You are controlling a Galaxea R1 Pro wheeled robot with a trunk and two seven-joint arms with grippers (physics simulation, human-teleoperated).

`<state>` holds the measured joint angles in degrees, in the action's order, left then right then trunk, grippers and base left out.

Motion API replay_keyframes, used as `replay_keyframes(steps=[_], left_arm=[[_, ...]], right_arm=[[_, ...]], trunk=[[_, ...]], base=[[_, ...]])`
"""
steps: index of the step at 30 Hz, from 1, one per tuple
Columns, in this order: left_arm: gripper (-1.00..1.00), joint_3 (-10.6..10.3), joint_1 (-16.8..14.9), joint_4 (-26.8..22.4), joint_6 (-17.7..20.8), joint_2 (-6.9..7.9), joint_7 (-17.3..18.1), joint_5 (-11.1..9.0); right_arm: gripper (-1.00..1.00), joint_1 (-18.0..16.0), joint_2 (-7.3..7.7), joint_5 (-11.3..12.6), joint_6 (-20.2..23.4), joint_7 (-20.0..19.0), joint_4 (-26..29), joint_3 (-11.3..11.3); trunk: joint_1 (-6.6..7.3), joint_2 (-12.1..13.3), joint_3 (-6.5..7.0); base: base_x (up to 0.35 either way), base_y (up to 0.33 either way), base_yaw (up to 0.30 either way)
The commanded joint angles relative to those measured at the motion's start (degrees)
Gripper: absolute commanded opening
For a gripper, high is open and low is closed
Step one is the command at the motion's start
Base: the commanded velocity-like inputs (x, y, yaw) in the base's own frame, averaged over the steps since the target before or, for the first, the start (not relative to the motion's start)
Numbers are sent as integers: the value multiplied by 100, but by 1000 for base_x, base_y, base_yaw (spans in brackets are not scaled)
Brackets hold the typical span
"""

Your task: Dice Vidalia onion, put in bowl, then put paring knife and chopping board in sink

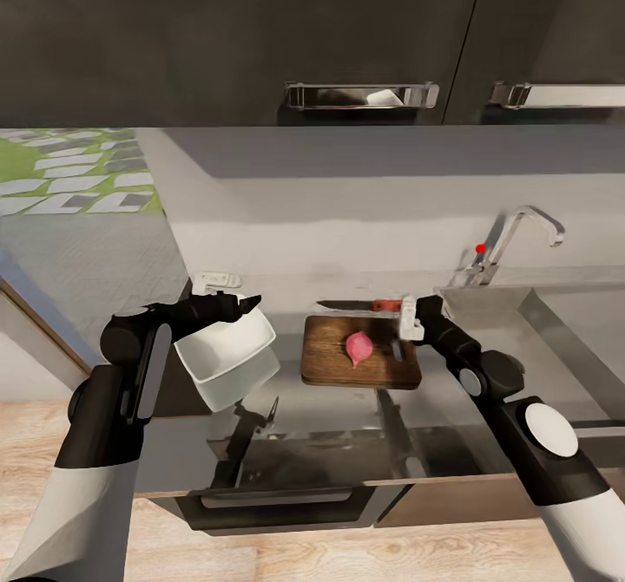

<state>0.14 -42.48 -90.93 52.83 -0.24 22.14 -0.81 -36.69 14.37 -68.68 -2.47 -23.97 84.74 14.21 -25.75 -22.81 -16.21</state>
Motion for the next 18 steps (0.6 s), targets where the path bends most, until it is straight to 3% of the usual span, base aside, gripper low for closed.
replay_keyframes(steps=[1,3,7,13,18], left_arm=[[100,4,-6,-4,35,-1,10,-7],[100,4,-6,-4,35,0,10,-7],[100,4,-6,-4,35,0,10,-7],[100,3,-6,-4,35,-2,10,-7],[100,3,-6,-4,35,-3,10,-7]], right_arm=[[-100,-5,7,-53,-63,-20,7,-80],[-100,-5,14,-60,-212,42,7,-299],[-100,-5,23,-64,-591,119,7,-530],[-100,-5,37,-72,-1436,153,7,-1159],[-100,-5,54,-74,-1639,137,7,-1353]], trunk=[[-3,-11,-11],[-3,-11,-11],[-3,-11,-11],[-3,-11,-11],[-3,-11,-11]], base=[[0,0,0],[0,0,0],[0,0,0],[0,0,0],[0,0,0]])
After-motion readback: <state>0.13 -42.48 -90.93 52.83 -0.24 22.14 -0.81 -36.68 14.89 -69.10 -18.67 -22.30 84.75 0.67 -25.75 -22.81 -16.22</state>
